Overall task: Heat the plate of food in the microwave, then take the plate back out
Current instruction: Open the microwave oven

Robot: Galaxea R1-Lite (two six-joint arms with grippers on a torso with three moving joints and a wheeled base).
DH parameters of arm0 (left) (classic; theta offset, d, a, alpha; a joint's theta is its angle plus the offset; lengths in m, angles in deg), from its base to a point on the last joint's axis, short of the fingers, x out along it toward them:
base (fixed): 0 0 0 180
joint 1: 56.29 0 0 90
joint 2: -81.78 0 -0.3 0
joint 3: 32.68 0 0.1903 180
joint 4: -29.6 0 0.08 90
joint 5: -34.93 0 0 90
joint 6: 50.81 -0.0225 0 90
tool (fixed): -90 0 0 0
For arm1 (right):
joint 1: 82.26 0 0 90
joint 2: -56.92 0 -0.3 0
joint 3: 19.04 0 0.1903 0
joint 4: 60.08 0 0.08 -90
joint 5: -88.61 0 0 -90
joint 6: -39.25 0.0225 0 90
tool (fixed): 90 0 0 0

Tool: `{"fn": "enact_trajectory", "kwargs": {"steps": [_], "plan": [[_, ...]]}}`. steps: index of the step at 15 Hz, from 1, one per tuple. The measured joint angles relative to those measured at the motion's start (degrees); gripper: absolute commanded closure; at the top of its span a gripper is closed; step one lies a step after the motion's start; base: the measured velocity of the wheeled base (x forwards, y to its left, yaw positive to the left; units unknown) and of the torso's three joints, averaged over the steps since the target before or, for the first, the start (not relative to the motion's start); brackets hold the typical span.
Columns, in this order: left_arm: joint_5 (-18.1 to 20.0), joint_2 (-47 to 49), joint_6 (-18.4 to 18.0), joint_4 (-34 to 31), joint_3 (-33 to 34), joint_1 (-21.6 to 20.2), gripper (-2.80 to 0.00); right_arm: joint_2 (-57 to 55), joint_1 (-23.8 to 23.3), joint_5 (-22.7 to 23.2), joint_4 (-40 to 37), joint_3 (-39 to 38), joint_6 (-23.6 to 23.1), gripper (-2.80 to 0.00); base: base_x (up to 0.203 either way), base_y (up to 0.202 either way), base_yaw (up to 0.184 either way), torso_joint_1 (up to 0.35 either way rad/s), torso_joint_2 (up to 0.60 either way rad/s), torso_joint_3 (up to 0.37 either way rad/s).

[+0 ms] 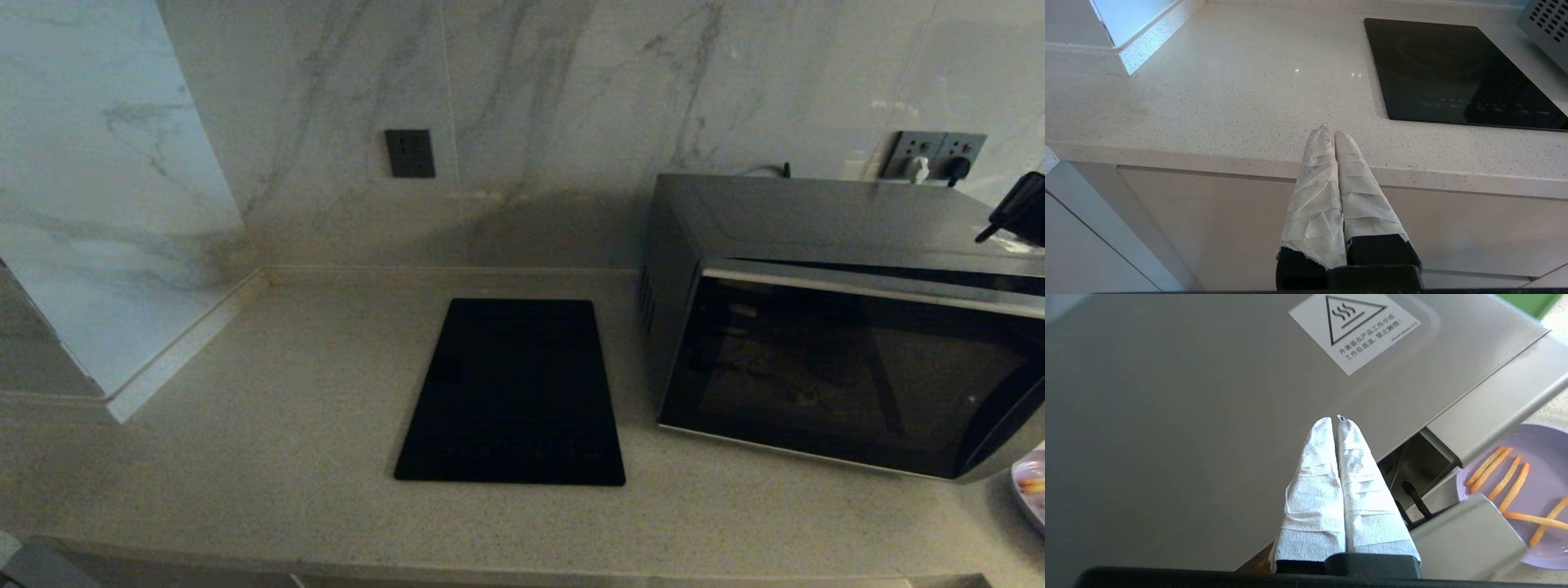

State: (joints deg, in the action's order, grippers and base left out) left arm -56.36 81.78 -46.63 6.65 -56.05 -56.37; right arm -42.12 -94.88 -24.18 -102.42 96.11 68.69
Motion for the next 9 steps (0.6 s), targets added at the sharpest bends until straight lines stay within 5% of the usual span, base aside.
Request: {"fn": "enact_trajectory", "kwargs": {"steps": [9], "plan": [[0.0, 0.0, -0.01, 0.0, 0.0, 0.0, 0.0, -1.14, -0.05, 0.11, -0.78, -1.84, 0.1, 0.0, 0.0, 0.0, 0.0, 0.0, 0.0, 0.0]]}}
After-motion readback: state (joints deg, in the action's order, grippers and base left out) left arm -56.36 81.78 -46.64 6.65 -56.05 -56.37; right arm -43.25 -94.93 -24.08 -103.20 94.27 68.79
